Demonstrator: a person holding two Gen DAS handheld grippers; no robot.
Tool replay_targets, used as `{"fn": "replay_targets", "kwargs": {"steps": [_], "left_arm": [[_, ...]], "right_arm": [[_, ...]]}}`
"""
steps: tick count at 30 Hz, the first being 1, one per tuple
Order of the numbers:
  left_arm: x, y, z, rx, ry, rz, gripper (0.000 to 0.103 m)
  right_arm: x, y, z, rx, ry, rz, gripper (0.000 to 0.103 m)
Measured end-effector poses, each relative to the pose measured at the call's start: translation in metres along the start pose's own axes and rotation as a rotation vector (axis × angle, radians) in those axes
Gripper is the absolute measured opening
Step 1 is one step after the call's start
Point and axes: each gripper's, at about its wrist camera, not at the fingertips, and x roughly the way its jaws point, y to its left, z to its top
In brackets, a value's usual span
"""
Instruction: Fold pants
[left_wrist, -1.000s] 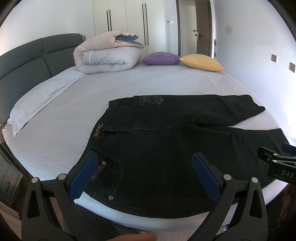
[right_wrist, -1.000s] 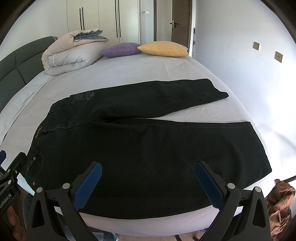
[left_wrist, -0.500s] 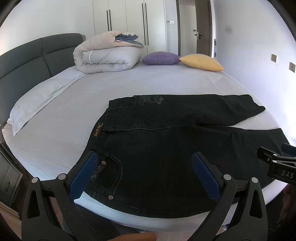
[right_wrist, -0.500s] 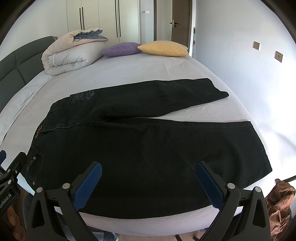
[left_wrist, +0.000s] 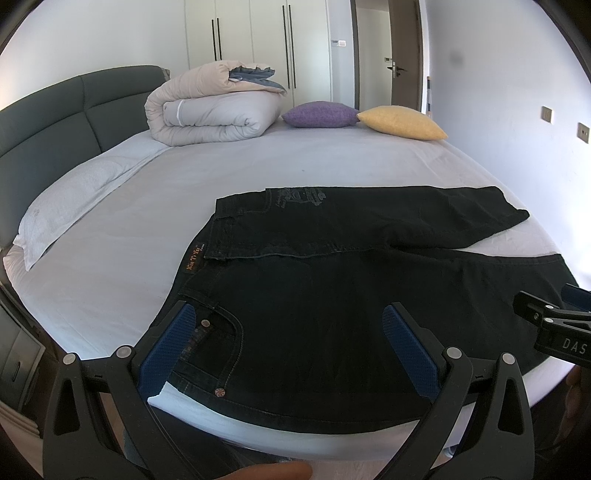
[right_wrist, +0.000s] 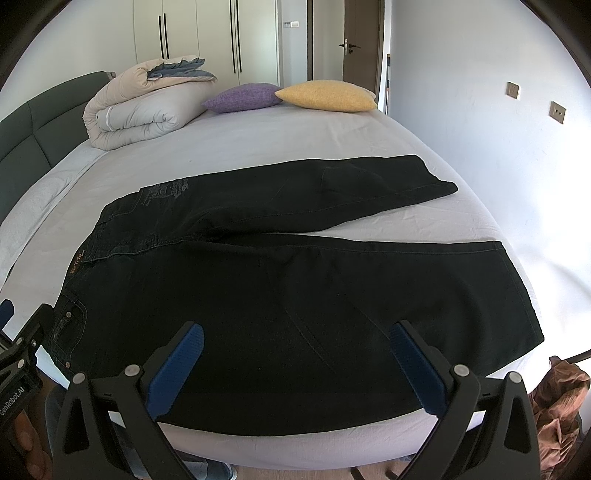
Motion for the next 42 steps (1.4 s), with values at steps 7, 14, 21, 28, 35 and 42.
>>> {"fn": "replay_targets", "kwargs": {"steps": [7,14,21,28,35,42], "left_arm": [[0.003,-0.003,-0.006,0.001,0.003,-0.004,0.103],[0.005,-0.005,-0.006,0.013,0.001,0.024,0.103],[0.004,-0.009,-0.008,0.077,-0.044,0.025,0.103],[0.047,0.006,0.016,0.153,-0.006,0.011,0.103],[0.117,0.020,0.056,0.227,0.106,-0.107,0.103],[0.228,0.043,0.129,0.314,0.148,-0.172,0.103]], "right_arm": [[0.000,0.000,0.000,0.000,0.001,0.000,0.103],[-0.001,0.003,0.000,-0.003,0.003,0.001,0.103],[0.007,-0.002,0.001,-0.012,0.007,0.038,0.103],[0.015,-0.017,0.027,-0.046,-0.032,0.167,0.103],[0.049,-0.027,0.081,-0.177,-0.068,0.249,0.103],[0.096,-0.038,0.125,-0.270,-0.035,0.376,0.094]]}}
